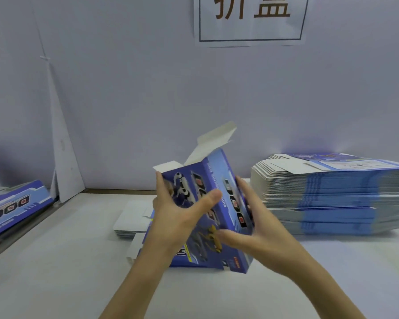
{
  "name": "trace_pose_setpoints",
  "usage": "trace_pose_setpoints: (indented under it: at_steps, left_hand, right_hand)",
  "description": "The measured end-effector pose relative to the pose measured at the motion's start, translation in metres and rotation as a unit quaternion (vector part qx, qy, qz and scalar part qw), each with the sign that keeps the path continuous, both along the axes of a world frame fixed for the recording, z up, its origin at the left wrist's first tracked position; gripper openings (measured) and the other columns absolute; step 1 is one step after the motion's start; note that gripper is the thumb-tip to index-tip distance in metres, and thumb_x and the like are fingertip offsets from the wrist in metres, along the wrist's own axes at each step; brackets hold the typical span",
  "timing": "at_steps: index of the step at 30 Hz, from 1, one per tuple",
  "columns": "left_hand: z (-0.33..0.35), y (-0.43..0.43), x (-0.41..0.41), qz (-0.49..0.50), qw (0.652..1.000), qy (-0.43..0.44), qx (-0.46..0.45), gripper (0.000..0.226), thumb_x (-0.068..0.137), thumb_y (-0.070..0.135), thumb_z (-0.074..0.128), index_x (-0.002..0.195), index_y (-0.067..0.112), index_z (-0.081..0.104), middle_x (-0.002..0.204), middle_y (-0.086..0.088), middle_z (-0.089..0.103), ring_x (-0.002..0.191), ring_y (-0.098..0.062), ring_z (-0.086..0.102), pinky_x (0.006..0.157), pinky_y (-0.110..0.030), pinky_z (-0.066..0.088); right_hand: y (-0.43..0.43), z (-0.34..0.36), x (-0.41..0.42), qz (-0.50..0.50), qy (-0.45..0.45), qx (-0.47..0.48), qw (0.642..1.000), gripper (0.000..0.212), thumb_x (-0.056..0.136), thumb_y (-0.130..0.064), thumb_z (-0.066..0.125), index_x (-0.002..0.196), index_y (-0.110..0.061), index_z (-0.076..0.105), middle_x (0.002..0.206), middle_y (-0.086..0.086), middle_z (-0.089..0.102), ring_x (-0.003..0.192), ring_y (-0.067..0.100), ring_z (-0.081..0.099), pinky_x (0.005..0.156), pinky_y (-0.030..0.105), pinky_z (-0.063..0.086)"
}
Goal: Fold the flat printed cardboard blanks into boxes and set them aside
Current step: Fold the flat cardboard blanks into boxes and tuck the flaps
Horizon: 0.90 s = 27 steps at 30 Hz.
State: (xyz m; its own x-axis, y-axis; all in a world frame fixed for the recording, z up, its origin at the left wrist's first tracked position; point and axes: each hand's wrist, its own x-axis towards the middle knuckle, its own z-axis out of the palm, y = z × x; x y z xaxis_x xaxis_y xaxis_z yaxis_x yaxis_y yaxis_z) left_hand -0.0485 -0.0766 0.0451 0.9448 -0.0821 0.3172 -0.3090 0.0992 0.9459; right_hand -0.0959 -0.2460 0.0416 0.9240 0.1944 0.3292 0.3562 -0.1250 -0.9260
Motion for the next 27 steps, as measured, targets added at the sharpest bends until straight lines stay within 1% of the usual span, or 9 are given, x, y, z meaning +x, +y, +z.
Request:
trace_pose_setpoints:
  at_steps: [3, 5, 7, 11, 15, 17, 20, 23, 27]
  left_hand:
    - [0.007, 0.007, 0.000, 0.032, 0.999, 0.002, 0.014, 0.118, 0.048, 0.072, 0.068, 0.149, 0.037, 0.019, 0.140, 0.006, 0.050, 0.125, -0.013, 0.052, 0.101, -0.032, 0.045]
    - [0.010, 0.011, 0.000, 0.001, 1.000, -0.008, 0.030, 0.087, 0.056, 0.065, 0.064, 0.135, 0.034, 0.044, 0.122, 0.010, 0.064, 0.108, -0.007, 0.063, 0.084, -0.021, 0.052]
    - [0.008, 0.011, 0.000, -0.074, 0.997, 0.020, 0.026, 0.070, 0.062, 0.062, 0.069, 0.122, 0.026, 0.060, 0.108, 0.006, 0.072, 0.098, -0.011, 0.069, 0.081, -0.027, 0.056]
    - [0.002, 0.005, -0.002, -0.097, 0.992, 0.073, 0.026, 0.084, 0.057, 0.067, 0.078, 0.125, 0.023, 0.059, 0.107, 0.001, 0.073, 0.101, -0.021, 0.069, 0.094, -0.046, 0.052]
    - [0.000, 0.005, -0.001, -0.070, 0.996, 0.049, 0.022, 0.065, 0.060, 0.061, 0.065, 0.109, 0.018, 0.067, 0.091, 0.002, 0.076, 0.085, -0.018, 0.072, 0.075, -0.035, 0.059]
    - [-0.001, 0.003, -0.001, -0.045, 0.998, 0.042, 0.021, 0.048, 0.063, 0.056, 0.064, 0.096, 0.021, 0.069, 0.083, 0.005, 0.075, 0.078, -0.013, 0.072, 0.068, -0.029, 0.059]
    - [-0.001, 0.001, -0.004, -0.057, 0.998, 0.015, 0.027, 0.038, 0.069, 0.051, 0.062, 0.087, 0.018, 0.067, 0.074, 0.007, 0.074, 0.071, -0.008, 0.071, 0.066, -0.021, 0.055]
    - [-0.001, -0.001, -0.006, -0.053, 0.998, 0.032, 0.018, 0.061, 0.064, 0.057, 0.062, 0.108, 0.015, 0.066, 0.095, 0.001, 0.075, 0.090, -0.018, 0.071, 0.080, -0.034, 0.057]
    - [-0.001, -0.004, -0.007, -0.038, 0.999, 0.026, 0.002, 0.052, 0.065, 0.055, 0.062, 0.101, 0.018, 0.070, 0.093, -0.003, 0.075, 0.082, -0.020, 0.072, 0.071, -0.037, 0.059]
  right_hand:
    - [-0.003, 0.004, 0.002, -0.068, -0.033, 0.087, 0.993, 0.080, 0.068, -0.017, 0.077, 0.136, -0.041, 0.041, 0.113, -0.013, 0.070, 0.098, 0.012, 0.071, 0.067, 0.023, 0.058]
    - [-0.011, 0.009, 0.002, -0.056, -0.008, 0.147, 0.988, 0.072, 0.069, -0.021, 0.073, 0.134, -0.037, 0.047, 0.111, -0.004, 0.072, 0.096, 0.020, 0.072, 0.067, 0.029, 0.060]
    - [-0.016, 0.009, 0.003, -0.032, 0.016, 0.169, 0.985, 0.068, 0.072, -0.025, 0.070, 0.136, -0.033, 0.047, 0.116, 0.002, 0.071, 0.099, 0.028, 0.071, 0.074, 0.038, 0.061]
    - [-0.018, 0.008, 0.004, -0.039, 0.022, 0.158, 0.986, 0.080, 0.065, -0.037, 0.079, 0.138, -0.035, 0.045, 0.121, 0.001, 0.069, 0.104, 0.028, 0.069, 0.076, 0.036, 0.060]
    - [-0.019, 0.007, 0.007, -0.075, 0.040, 0.166, 0.982, 0.081, 0.067, -0.036, 0.087, 0.136, -0.036, 0.044, 0.111, -0.004, 0.072, 0.098, 0.024, 0.072, 0.066, 0.029, 0.060]
    - [-0.017, 0.004, 0.008, -0.086, 0.048, 0.172, 0.980, 0.079, 0.063, -0.038, 0.080, 0.134, -0.036, 0.044, 0.106, -0.004, 0.074, 0.093, 0.023, 0.073, 0.062, 0.027, 0.059]
    - [-0.016, 0.005, 0.008, -0.074, 0.051, 0.175, 0.980, 0.083, 0.066, -0.032, 0.086, 0.137, -0.037, 0.043, 0.110, -0.002, 0.073, 0.095, 0.025, 0.073, 0.065, 0.030, 0.060]
    - [-0.019, 0.009, 0.006, -0.077, 0.039, 0.171, 0.982, 0.074, 0.067, -0.037, 0.078, 0.133, -0.040, 0.044, 0.108, -0.005, 0.073, 0.094, 0.023, 0.073, 0.062, 0.027, 0.058]
    - [-0.019, 0.008, 0.007, -0.092, 0.036, 0.168, 0.981, 0.065, 0.067, -0.035, 0.079, 0.124, -0.041, 0.048, 0.102, -0.005, 0.074, 0.089, 0.022, 0.074, 0.058, 0.025, 0.058]
